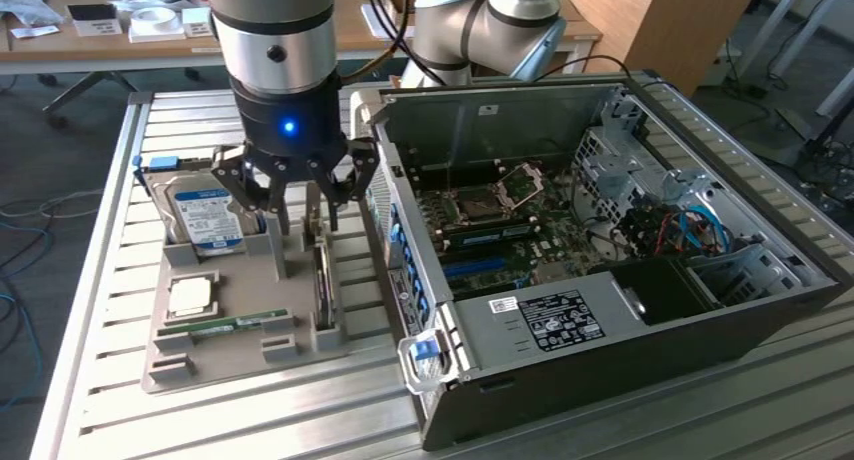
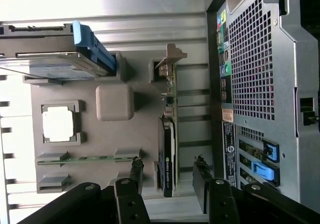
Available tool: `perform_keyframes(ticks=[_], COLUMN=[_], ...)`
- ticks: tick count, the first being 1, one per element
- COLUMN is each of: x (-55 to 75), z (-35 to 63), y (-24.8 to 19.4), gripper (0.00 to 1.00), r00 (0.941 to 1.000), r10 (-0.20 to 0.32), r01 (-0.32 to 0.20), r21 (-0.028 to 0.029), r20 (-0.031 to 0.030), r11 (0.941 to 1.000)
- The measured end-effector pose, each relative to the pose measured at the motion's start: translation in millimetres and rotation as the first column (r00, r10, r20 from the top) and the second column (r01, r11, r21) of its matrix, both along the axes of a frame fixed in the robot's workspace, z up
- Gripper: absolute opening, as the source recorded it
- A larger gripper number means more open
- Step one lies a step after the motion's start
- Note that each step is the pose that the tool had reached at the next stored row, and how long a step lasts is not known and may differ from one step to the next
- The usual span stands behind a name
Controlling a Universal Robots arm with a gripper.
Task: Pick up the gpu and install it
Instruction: 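Pick up the gpu and move the gpu toward the slot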
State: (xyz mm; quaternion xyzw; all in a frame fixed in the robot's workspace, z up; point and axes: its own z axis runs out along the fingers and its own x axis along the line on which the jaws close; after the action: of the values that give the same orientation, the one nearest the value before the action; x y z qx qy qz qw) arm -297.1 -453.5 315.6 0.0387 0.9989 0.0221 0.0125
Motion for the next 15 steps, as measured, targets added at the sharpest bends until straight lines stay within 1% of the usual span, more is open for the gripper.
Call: perform_keyframes(ticks=[8,15], x=[0.3,3.8], z=[-3.9,-6.5], y=[-0.5,-1.2], gripper=[0.53,0.53], r00=[1.0,1.0], r10=[0.0,0.0], r01=[0.0,0.0], r21=[0.0001,0.0002], r20=[0.0001,0.0002], r11=[1.0,1.0])
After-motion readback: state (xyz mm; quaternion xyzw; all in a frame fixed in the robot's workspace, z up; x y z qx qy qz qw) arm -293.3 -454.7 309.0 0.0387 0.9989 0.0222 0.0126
